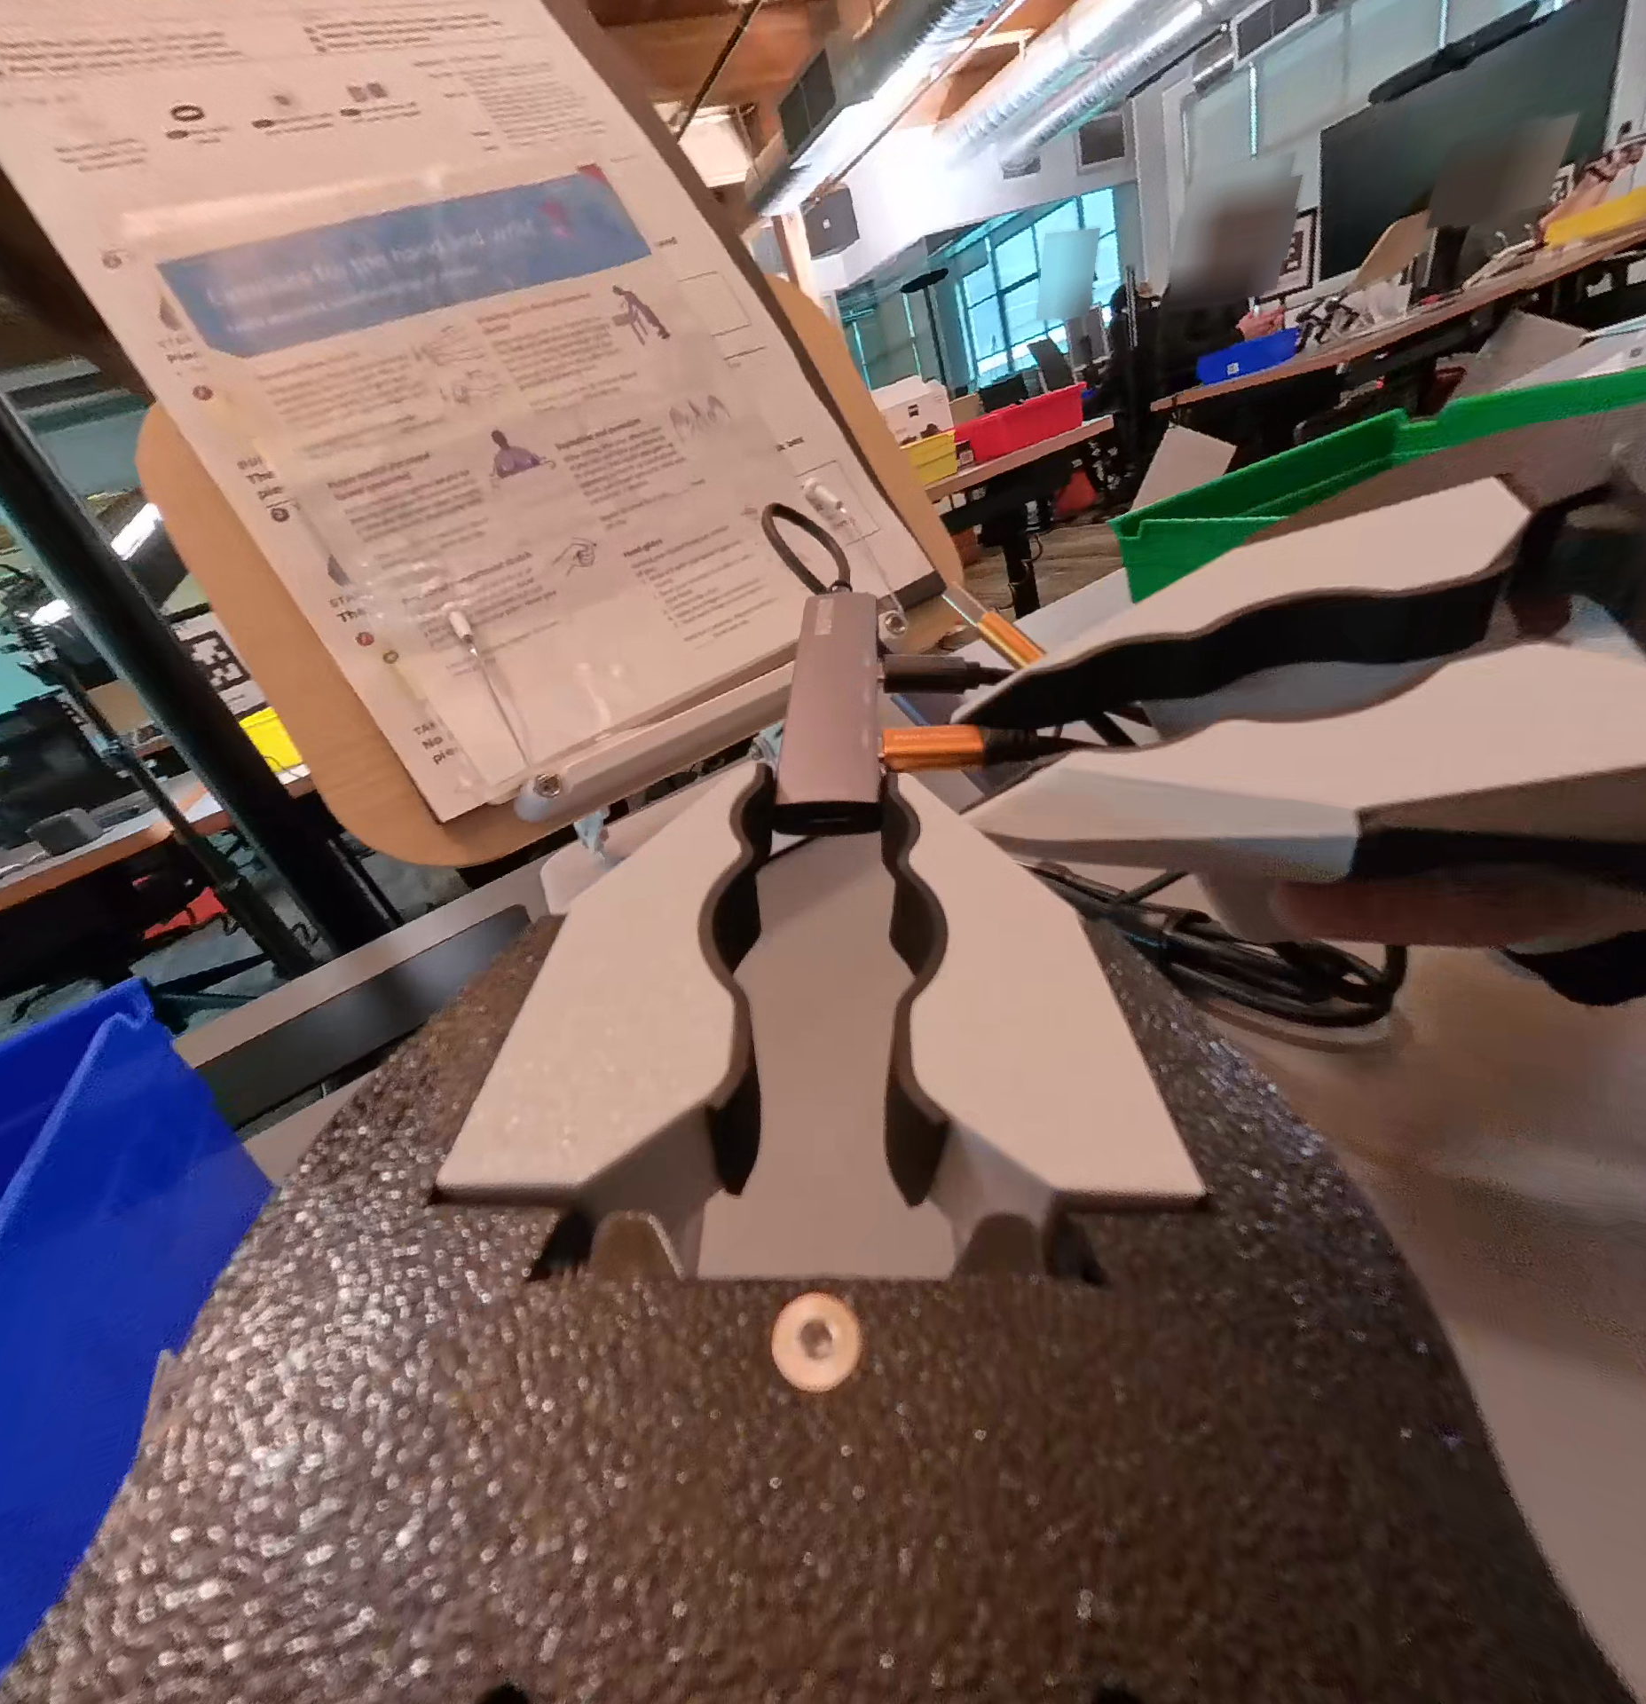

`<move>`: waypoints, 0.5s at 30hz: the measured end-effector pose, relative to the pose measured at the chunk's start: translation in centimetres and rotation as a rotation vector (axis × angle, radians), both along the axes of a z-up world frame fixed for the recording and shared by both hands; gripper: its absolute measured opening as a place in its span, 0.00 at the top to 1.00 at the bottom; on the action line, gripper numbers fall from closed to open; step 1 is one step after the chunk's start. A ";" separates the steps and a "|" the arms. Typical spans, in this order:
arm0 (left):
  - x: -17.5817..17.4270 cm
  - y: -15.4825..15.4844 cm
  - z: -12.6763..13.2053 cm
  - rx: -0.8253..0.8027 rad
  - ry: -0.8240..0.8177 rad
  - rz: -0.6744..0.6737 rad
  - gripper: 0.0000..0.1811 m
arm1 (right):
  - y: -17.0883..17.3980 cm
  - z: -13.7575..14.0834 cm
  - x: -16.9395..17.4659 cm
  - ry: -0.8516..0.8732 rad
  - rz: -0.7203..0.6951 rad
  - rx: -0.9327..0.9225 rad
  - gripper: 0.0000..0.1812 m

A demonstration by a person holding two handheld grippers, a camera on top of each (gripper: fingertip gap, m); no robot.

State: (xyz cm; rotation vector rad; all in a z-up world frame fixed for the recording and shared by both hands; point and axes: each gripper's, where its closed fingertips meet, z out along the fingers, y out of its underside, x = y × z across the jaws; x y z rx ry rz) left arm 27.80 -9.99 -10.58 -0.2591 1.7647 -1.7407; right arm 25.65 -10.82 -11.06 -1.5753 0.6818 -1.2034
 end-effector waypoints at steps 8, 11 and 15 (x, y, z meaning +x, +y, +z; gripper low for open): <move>-1.2 -0.6 -0.1 -0.013 0.019 -0.039 0.88 | -1.0 0.2 -0.4 0.003 -0.023 0.123 0.88; -1.1 -0.7 -0.3 -0.026 0.046 -0.048 0.88 | -1.0 0.2 -0.4 0.014 -0.002 0.166 0.92; -1.1 -0.9 -0.2 -0.037 0.054 -0.057 0.88 | -1.0 0.3 -0.5 -0.001 0.002 0.191 0.94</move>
